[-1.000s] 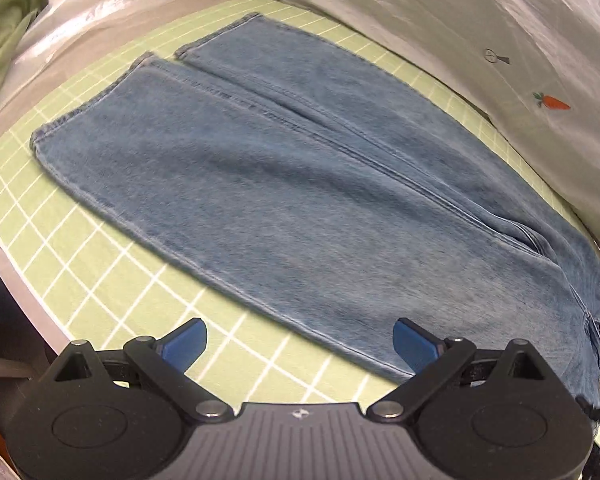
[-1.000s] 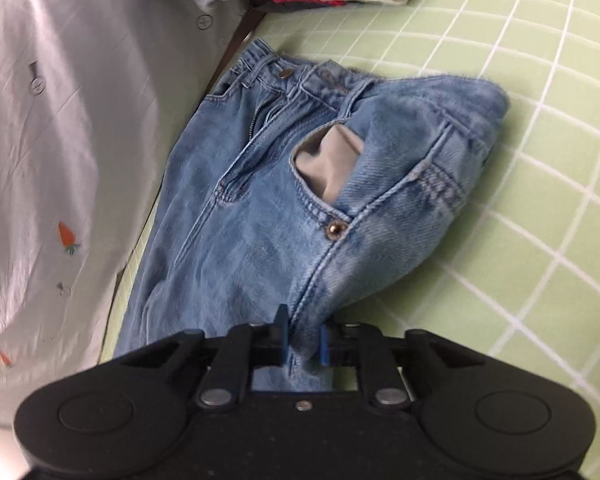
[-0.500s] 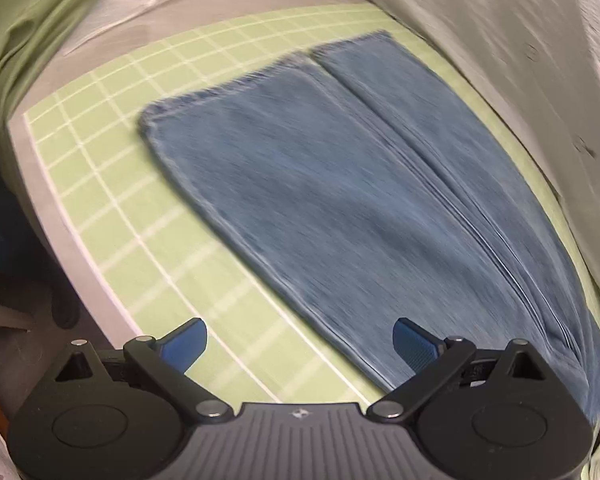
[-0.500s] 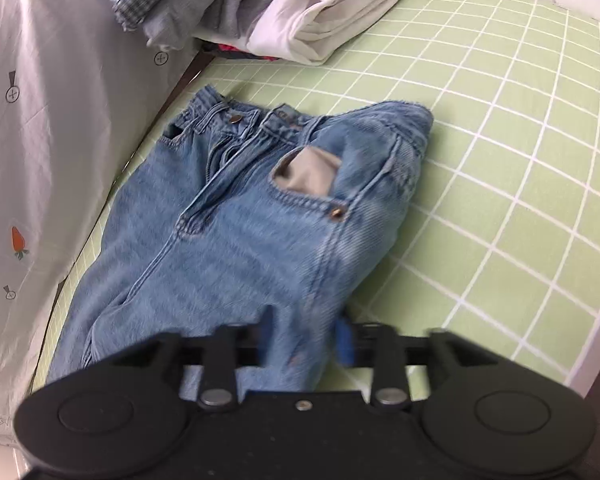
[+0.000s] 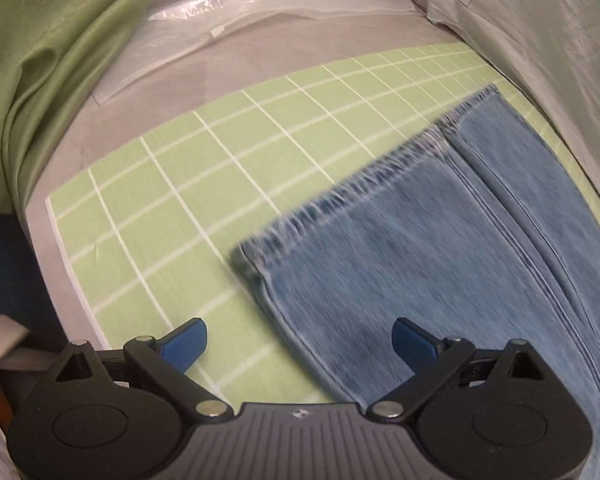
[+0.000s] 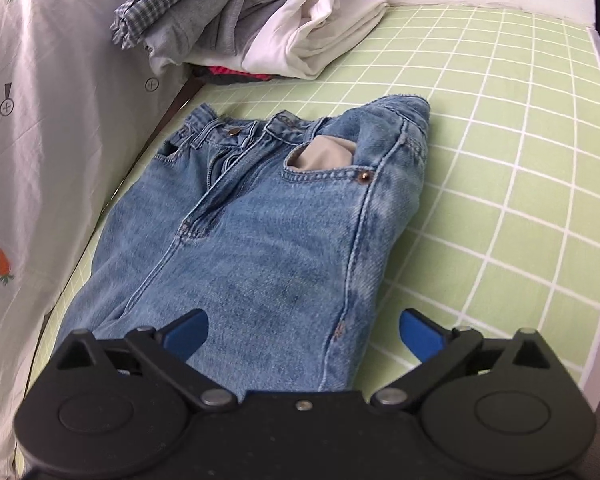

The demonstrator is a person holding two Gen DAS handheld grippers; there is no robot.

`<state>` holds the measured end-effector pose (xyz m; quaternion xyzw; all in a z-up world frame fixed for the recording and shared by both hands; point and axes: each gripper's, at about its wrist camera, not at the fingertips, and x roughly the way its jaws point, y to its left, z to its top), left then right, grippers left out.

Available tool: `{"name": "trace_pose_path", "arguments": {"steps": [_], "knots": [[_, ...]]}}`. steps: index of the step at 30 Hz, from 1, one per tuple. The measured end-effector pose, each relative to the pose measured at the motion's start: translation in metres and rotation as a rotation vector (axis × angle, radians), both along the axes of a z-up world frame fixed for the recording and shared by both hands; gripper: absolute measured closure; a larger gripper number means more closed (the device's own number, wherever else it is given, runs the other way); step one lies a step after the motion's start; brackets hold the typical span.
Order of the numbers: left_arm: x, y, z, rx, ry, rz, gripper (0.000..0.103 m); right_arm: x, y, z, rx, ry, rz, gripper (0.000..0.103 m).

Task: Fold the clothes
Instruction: 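Grasp the leg hems with the left gripper and lift them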

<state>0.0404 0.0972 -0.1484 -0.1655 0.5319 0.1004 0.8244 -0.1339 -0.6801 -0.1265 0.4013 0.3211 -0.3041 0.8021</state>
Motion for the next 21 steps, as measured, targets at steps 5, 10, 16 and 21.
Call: {"name": "trace_pose_path", "arguments": {"steps": [5,10,16,21], "knots": [[0.007,0.002,0.000,0.080,-0.026,-0.027,0.021,0.014,0.008,-0.008,-0.037,0.093,-0.047,0.000],[0.013,-0.001,0.005,0.127,-0.026,-0.078,0.068,0.027,0.020,-0.008,-0.064,0.117,-0.004,0.009],[0.002,0.019,0.035,-0.080,-0.102,0.038,0.093,0.026,0.019,0.002,-0.011,0.077,0.036,0.079],[-0.019,0.033,0.083,-0.136,-0.208,0.101,0.093,-0.003,0.010,0.027,0.032,-0.037,0.052,0.099]]}}
